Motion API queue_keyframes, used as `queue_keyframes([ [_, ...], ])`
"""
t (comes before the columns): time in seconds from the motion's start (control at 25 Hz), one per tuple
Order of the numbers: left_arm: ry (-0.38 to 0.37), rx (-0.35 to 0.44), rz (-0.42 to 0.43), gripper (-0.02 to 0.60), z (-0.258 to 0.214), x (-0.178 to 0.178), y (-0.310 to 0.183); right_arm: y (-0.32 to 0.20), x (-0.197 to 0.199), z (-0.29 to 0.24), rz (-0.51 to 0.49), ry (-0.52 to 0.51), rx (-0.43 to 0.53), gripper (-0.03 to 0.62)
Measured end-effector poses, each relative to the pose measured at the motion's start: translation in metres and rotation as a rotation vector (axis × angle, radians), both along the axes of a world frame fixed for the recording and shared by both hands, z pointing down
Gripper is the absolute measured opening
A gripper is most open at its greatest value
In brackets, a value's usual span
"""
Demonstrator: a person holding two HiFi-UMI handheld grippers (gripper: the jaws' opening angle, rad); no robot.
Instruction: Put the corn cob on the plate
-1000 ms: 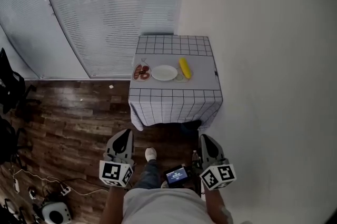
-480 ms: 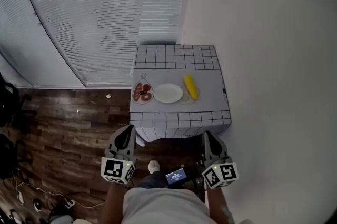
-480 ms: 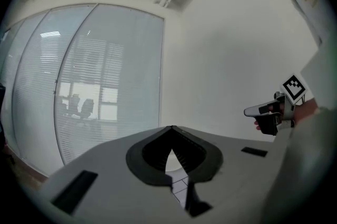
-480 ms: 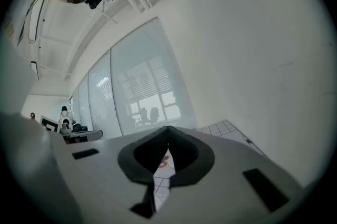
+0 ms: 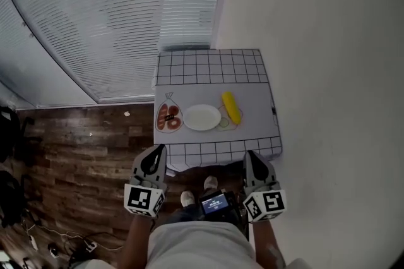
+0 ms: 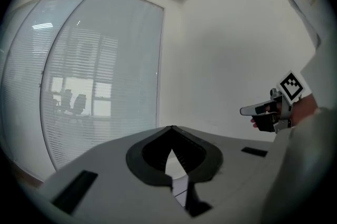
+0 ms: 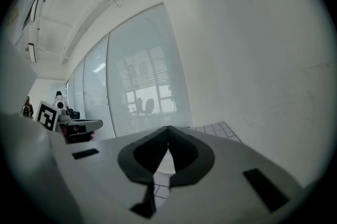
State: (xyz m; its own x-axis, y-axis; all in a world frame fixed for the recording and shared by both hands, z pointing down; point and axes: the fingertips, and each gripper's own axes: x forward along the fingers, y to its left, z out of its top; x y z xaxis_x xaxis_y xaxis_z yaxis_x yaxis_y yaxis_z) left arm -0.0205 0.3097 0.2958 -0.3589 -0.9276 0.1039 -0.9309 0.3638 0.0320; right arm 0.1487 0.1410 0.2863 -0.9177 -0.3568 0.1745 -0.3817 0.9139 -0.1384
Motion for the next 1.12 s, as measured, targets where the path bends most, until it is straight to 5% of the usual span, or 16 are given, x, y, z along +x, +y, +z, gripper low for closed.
queue_keyframes([
  [0.6, 0.012, -0.087, -0.046, 0.008, 0.013, -0.081, -0.102, -0.09, -0.104, 0.043, -0.148, 0.146, 0.041, 0.006],
  [1.12, -0.015, -0.248, 0.128, 0.008, 0.06, -0.085, -0.208, -0.157, -0.111, 0.127, -0.071, 0.358, -0.036, 0.006],
])
